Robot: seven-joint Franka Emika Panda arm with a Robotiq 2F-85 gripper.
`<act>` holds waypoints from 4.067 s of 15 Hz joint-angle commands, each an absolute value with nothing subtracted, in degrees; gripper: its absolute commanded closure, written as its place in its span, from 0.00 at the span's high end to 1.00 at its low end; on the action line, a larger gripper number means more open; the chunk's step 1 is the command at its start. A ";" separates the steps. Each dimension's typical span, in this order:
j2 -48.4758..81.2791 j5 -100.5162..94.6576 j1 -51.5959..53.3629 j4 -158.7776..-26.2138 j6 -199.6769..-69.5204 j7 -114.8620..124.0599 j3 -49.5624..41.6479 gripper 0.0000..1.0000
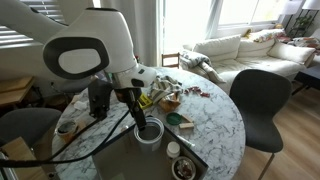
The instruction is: Remove the clear cup from the box and remove the silver cup from the clear cup then put the two packets on the table inside the silver cup.
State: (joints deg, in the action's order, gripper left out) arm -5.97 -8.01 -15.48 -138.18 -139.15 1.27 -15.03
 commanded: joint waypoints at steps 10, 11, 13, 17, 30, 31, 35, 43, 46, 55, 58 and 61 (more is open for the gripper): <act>5.90 -0.78 -19.53 -130.03 -140.13 -4.64 -18.84 0.92; 6.62 -0.40 -19.61 -129.57 -140.07 -4.75 -18.87 0.93; 7.70 -0.36 -19.64 -128.96 -140.42 -5.14 -18.83 0.87; 9.62 0.73 -19.78 -127.78 -140.70 -5.87 -18.54 0.45; 11.11 4.70 -20.08 -125.99 -139.68 -9.70 -17.29 0.01; 10.17 4.59 -19.82 -126.01 -138.95 -9.64 -17.22 0.01; 5.20 -2.45 -17.24 -126.24 -136.30 -4.14 -17.73 0.01; -6.57 -25.67 -11.04 -127.43 -131.82 10.94 -10.98 0.01; -7.92 -32.91 -8.90 -126.87 -129.83 15.12 -5.78 0.01; 0.83 -49.67 -3.53 -126.07 -128.69 26.82 0.64 0.01; 0.89 -48.68 -2.53 -126.09 -129.00 26.85 0.13 0.06; 4.39 -48.61 -1.18 -124.24 -129.39 28.76 0.26 0.06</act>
